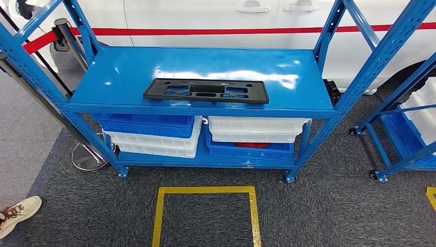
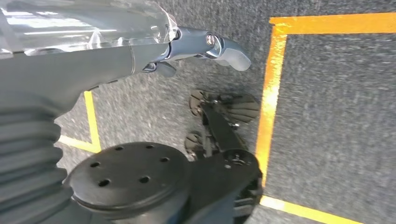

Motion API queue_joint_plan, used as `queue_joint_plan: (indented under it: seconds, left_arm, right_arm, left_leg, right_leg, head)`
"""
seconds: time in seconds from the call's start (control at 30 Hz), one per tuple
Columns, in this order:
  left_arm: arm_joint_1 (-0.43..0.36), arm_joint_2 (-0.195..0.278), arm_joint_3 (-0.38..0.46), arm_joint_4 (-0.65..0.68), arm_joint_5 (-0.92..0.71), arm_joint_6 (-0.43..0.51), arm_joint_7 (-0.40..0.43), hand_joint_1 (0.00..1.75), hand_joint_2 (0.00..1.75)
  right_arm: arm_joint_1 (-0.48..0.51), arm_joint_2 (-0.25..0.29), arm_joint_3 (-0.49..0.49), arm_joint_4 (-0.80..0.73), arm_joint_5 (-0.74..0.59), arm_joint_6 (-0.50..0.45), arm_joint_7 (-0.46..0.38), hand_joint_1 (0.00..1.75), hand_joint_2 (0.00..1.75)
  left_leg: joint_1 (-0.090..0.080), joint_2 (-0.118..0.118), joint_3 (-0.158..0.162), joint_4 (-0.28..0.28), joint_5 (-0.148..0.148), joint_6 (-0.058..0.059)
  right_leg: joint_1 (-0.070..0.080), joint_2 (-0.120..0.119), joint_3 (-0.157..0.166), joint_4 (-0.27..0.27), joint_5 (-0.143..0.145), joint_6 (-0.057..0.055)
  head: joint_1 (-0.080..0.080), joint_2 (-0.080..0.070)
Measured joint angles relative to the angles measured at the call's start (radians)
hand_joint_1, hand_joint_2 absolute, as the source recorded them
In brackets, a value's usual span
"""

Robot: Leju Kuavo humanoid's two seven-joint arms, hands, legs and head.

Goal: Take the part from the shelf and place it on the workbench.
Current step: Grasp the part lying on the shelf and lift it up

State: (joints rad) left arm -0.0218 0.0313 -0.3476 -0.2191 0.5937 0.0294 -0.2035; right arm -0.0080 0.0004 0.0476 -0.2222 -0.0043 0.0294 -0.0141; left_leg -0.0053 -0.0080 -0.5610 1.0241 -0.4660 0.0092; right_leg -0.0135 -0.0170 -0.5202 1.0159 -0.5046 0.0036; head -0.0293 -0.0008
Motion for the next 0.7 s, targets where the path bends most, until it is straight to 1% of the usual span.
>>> queue_joint_plan:
  seconds: [0.07,0.2,0.37,0.4,0.43,0.47,0.53,0.57,0.6,0.7]
  left_arm:
    - [-0.005,0.001,-0.008,0.007,0.022,-0.013,-0.014,0.00,0.00]
    - [-0.011,0.002,-0.018,0.015,0.040,-0.022,-0.027,0.00,0.00]
    - [-0.013,0.002,-0.023,0.017,0.042,-0.021,-0.029,0.00,0.00]
    - [-0.015,0.002,-0.025,0.018,0.043,-0.020,-0.027,0.00,0.00]
    - [-0.018,0.002,-0.027,0.019,0.046,-0.018,-0.023,0.00,0.00]
    - [-0.022,0.002,-0.030,0.020,0.049,-0.016,-0.016,0.00,0.00]
    - [-0.028,0.002,-0.034,0.023,0.055,-0.010,0.001,0.00,0.00]
    - [-0.028,0.002,-0.036,0.024,0.057,-0.006,0.008,0.00,0.00]
    - [-0.028,0.002,-0.037,0.025,0.059,-0.003,0.015,0.00,0.00]
    - [-0.027,0.002,-0.037,0.030,0.063,0.004,0.024,0.00,0.00]
  right_arm:
    - [-0.005,0.000,-0.003,0.006,-0.014,0.021,-0.057,0.00,1.75]
    - [-0.018,0.000,-0.009,0.012,-0.037,0.060,-0.171,0.00,0.00]
    - [-0.043,0.002,-0.010,0.008,-0.042,0.081,-0.243,0.00,0.00]
    - [-0.057,0.005,-0.012,-0.001,-0.041,0.093,-0.273,0.00,0.00]
    - [-0.072,0.008,-0.015,-0.021,-0.040,0.116,-0.329,0.00,0.00]
    - [-0.086,0.012,-0.021,-0.060,-0.037,0.154,-0.416,0.00,0.00]
    - [-0.101,0.025,-0.041,-0.197,-0.029,0.252,-0.599,0.00,0.00]
    - [-0.102,0.035,-0.051,-0.288,-0.029,0.300,-0.658,0.00,0.00]
    - [-0.099,0.049,-0.061,-0.393,-0.034,0.347,-0.684,0.00,0.00]
    - [-0.090,0.101,-0.087,-0.740,-0.082,0.492,-0.693,0.00,0.00]
  left_leg:
    - [0.000,0.000,0.000,0.000,0.000,0.000]
    - [0.000,0.000,-0.001,0.000,0.001,0.001]
    - [-0.001,0.000,-0.004,0.000,0.002,0.003]
    - [-0.001,0.001,-0.006,0.000,0.003,0.004]
    - [-0.001,0.001,-0.007,0.000,0.005,0.005]
    - [-0.001,0.002,-0.008,0.000,0.006,0.007]
    - [-0.001,0.002,-0.009,0.000,0.008,0.009]
    - [-0.001,0.001,-0.009,0.000,0.009,0.010]
    - [-0.001,0.001,-0.009,0.000,0.009,0.010]
    - [-0.001,0.001,-0.012,0.000,0.011,0.010]
  right_leg:
    - [0.000,0.000,0.000,0.000,0.000,0.000]
    - [-0.001,0.000,0.000,0.000,0.001,0.002]
    - [-0.001,0.000,-0.001,-0.001,0.003,0.005]
    - [-0.001,0.001,-0.002,-0.001,0.004,0.007]
    - [-0.001,0.001,-0.005,-0.001,0.006,0.008]
    - [-0.002,0.002,-0.006,-0.001,0.007,0.010]
    - [-0.002,0.001,-0.007,-0.001,0.008,0.012]
    - [-0.002,0.001,-0.006,-0.001,0.008,0.012]
    - [-0.003,0.000,-0.006,-0.001,0.009,0.013]
    - [-0.003,0.000,-0.008,-0.001,0.010,0.014]
  head:
    - [0.000,0.000]
    - [0.000,0.000]
    - [0.000,0.000]
    - [0.000,0.000]
    - [0.000,0.000]
    - [0.000,0.000]
    - [0.000,0.000]
    - [0.000,0.000]
    - [0.000,0.000]
    - [0.000,0.000]
